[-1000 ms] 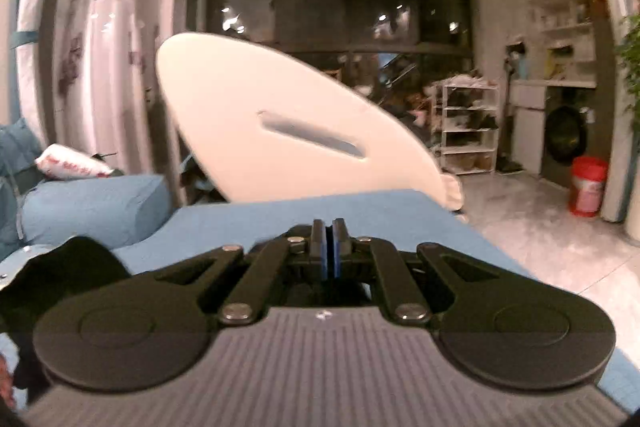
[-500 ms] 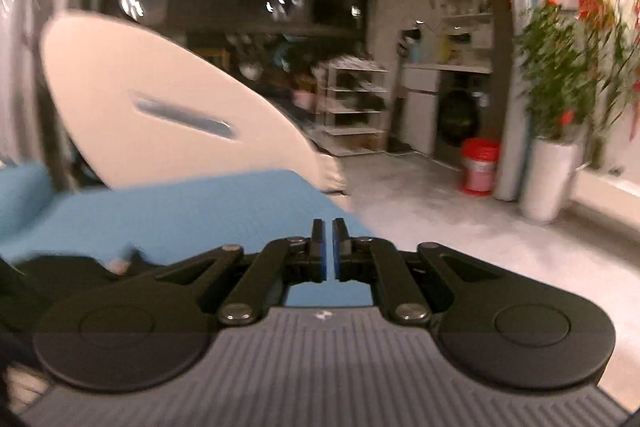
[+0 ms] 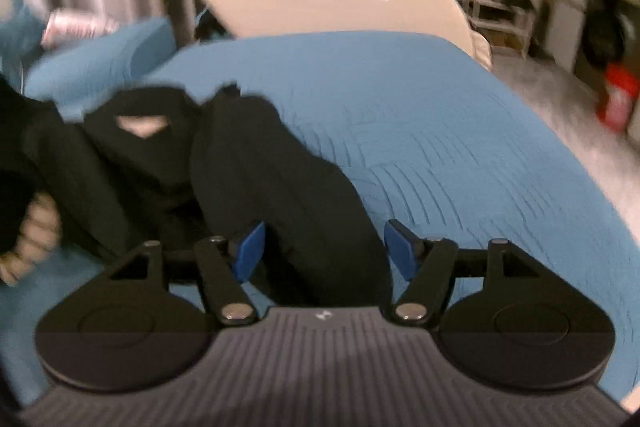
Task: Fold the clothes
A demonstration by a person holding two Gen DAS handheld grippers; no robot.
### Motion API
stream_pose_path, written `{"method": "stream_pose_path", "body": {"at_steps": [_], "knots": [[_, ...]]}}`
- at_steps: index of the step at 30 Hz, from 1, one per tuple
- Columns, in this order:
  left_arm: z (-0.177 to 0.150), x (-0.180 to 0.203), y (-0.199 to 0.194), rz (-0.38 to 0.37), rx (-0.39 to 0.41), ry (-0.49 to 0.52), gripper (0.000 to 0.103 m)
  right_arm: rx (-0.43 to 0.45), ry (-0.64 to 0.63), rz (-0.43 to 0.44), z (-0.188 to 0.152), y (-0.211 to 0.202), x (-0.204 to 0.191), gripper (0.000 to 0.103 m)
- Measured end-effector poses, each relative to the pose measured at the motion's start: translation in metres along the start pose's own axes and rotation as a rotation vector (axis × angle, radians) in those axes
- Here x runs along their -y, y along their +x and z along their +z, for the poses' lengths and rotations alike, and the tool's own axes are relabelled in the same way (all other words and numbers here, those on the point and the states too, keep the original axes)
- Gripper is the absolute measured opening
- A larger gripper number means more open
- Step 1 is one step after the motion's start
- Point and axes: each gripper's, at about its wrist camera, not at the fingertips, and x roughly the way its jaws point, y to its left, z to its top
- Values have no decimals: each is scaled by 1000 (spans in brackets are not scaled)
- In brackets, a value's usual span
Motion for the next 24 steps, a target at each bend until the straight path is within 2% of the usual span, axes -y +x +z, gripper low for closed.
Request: {"method": "stream_pose_path", "body": {"at_steps": [1, 2, 3, 4, 5, 6, 7, 8, 9, 11, 15, 16, 17, 19, 20, 21, 22, 24], "knots": [[-4, 5, -2, -23, -18, -12, 61, -60, -20, -1, 0, 17, 1, 68], [-7, 9, -3, -46, -35, -19, 66, -125, -28, 1, -1, 32, 2, 68], [-6, 16, -4, -62, -45, 10, 69, -190, -36, 3, -2, 48, 3, 66], [-6, 22, -6, -78, -53, 36, 76, -193, -18, 13, 1, 51, 2, 41], [-5, 24, -7, -94, -56, 45, 80, -193, 0, 40, 4, 48, -2, 23], [-3, 32, -10, -167, -81, 80, 82, -181, 1, 48, 6, 43, -7, 16], [-2, 34, -10, -212, -108, 95, 84, -165, -5, 46, 6, 37, -10, 15], [-1, 34, -9, -226, -117, 99, 84, -152, -10, 44, 4, 31, -10, 15], [2, 34, -9, -287, -154, 115, 85, -123, -2, 37, 3, 19, -9, 14], [3, 29, -7, -335, -185, 109, 86, -55, 23, 18, 5, -9, -5, 14], [-3, 22, 4, -366, -285, 102, 86, 78, 174, -187, 21, -49, 71, 13], [-10, 19, 5, -345, -307, 99, 90, 100, 249, -267, 23, -59, 98, 14], [-14, 15, 5, -323, -304, 83, 94, 107, 295, -310, 22, -65, 114, 14], [-24, 8, 6, -277, -296, 49, 101, -7, 395, -381, 15, -54, 149, 17], [-30, 4, 6, -229, -285, 31, 103, -35, 412, -389, 9, -53, 155, 19], [-36, 1, 3, -163, -273, 22, 103, -137, 435, -369, -2, -40, 158, 21], [-43, 0, -2, -74, -256, 16, 103, -175, 438, -363, -7, -34, 157, 22], [-45, -2, -5, -27, -229, 1, 103, -143, 434, -358, -15, -33, 146, 31]]}}
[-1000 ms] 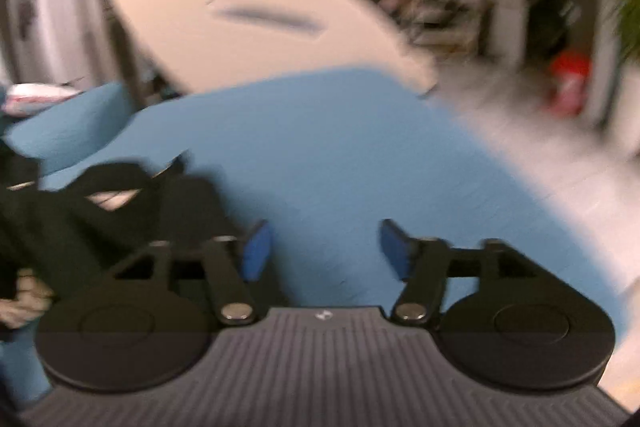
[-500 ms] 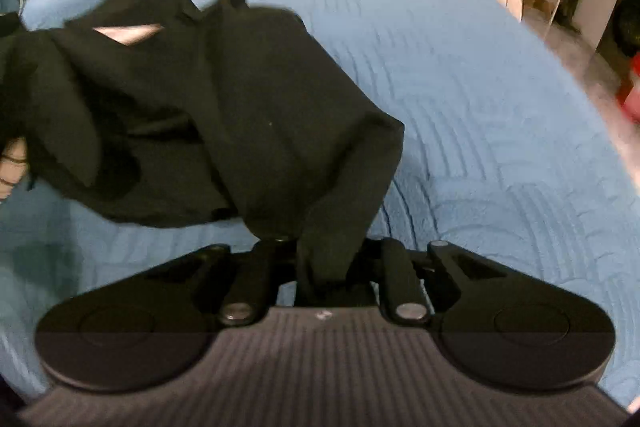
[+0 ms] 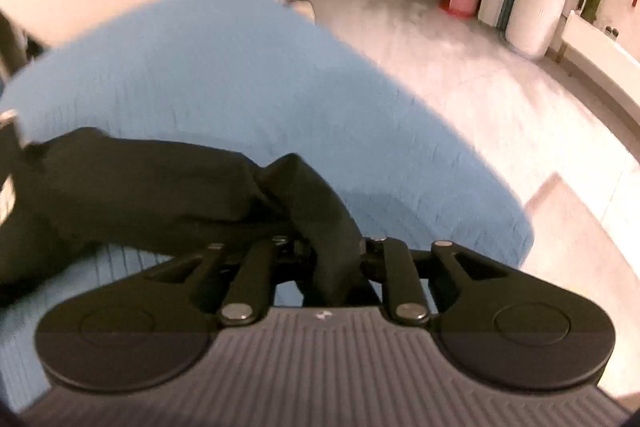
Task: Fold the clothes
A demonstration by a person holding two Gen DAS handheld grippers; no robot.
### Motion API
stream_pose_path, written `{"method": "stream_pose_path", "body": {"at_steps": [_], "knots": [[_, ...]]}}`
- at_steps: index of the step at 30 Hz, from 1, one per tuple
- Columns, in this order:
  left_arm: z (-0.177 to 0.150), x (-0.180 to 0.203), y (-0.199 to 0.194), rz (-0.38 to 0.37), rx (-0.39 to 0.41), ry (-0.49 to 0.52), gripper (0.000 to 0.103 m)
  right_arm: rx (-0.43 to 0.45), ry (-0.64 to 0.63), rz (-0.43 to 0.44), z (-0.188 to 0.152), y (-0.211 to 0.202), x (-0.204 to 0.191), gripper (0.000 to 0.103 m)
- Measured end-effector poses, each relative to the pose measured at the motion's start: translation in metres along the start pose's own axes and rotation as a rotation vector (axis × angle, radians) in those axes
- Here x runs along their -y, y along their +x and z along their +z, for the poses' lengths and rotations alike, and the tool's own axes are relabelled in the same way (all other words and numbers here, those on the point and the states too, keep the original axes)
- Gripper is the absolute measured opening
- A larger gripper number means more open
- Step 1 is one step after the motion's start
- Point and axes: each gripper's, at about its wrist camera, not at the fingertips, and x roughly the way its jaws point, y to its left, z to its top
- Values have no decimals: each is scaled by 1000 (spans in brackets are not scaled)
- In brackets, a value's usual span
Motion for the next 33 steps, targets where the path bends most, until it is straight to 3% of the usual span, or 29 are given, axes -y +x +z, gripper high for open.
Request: {"method": "stream_pose_path", "body": {"at_steps": [3, 5, 7, 11, 12, 15, 18, 22, 23, 24, 26, 28, 30, 31, 32, 33], "knots": [[5, 6, -25, 81, 124, -2, 103, 95, -1, 49, -18, -10, -17, 64], [14, 8, -36, 114, 167, 11, 103, 225, -10, 84, -22, -36, -16, 70], [30, 12, -66, 190, 276, 62, 103, 252, 40, 144, -16, -43, -16, 82], [53, 33, -101, 234, 412, 108, 103, 273, 200, 369, -4, -47, -28, 83], [58, 38, -108, 239, 446, 121, 103, 249, 199, 419, -7, -45, -36, 83], [64, 51, -111, 224, 444, 123, 103, 149, 58, 557, -20, -19, -100, 83], [79, 62, -77, 263, 354, 129, 103, 114, -84, 579, -33, -3, -158, 83], [99, 55, -19, 399, 208, 143, 103, 130, -454, 446, -54, 14, -241, 82], [102, 49, -3, 436, 175, 129, 103, 108, -517, 430, -63, 15, -247, 76], [105, 43, 13, 472, 142, 117, 103, 82, -569, 425, -73, 13, -250, 56], [105, 30, 42, 537, 82, 112, 103, 53, -604, 463, -79, 5, -243, 35], [101, 23, 66, 582, 11, 113, 103, -65, -595, 483, -78, -3, -229, 10], [92, 25, 88, 583, -73, 147, 101, -163, -589, 512, -83, -11, -207, 9], [79, 37, 96, 555, -118, 220, 93, -210, -586, 527, -86, -15, -196, 9], [66, 49, 104, 527, -163, 294, 80, -184, -553, 523, -83, -21, -186, 9], [52, 61, 111, 497, -208, 367, 77, -133, -511, 513, -78, -28, -176, 9]]}}
